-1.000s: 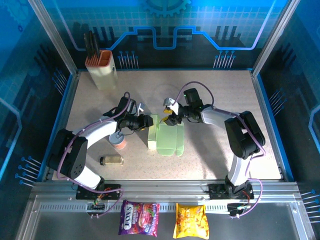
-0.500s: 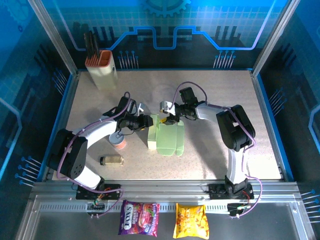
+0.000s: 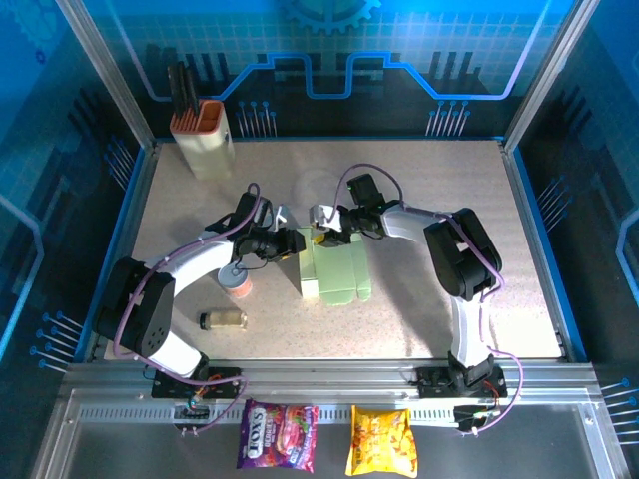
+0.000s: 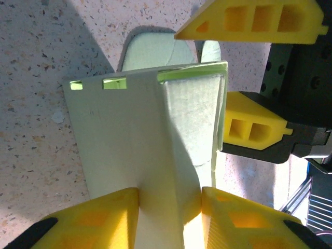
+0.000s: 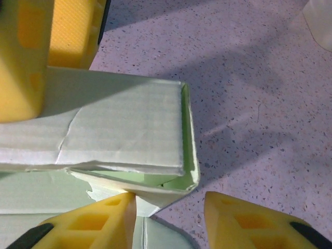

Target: Fold the paper box

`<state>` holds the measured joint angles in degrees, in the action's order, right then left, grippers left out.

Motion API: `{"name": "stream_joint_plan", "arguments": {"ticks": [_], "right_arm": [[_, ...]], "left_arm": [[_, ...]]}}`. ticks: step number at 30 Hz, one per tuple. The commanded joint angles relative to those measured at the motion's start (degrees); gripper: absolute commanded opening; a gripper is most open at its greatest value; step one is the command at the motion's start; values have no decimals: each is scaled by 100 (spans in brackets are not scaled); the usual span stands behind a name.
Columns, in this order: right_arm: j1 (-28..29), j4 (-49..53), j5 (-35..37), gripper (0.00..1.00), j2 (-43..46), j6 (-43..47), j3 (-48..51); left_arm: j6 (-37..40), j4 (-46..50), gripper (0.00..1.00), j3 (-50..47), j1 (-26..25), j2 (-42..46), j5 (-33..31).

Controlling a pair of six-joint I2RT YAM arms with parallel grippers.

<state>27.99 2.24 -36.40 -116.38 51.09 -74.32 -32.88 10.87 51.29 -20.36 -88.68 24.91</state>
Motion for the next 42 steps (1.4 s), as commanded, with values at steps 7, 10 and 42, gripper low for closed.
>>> {"name": "stream_joint_plan", "arguments": {"ticks": [7,10,42], "right_arm": [[138,254,53,40,-83,70,-100],[145,276,70,41,-78,68,-97],[348,1040,-237,31,-324,200,-689]], "left_arm": [[62,213,40,-282,54,145,-161],[-75,-96,41,-465,180,258,8],[-808,-2157,31,-1238,767,-16,1859]]}}
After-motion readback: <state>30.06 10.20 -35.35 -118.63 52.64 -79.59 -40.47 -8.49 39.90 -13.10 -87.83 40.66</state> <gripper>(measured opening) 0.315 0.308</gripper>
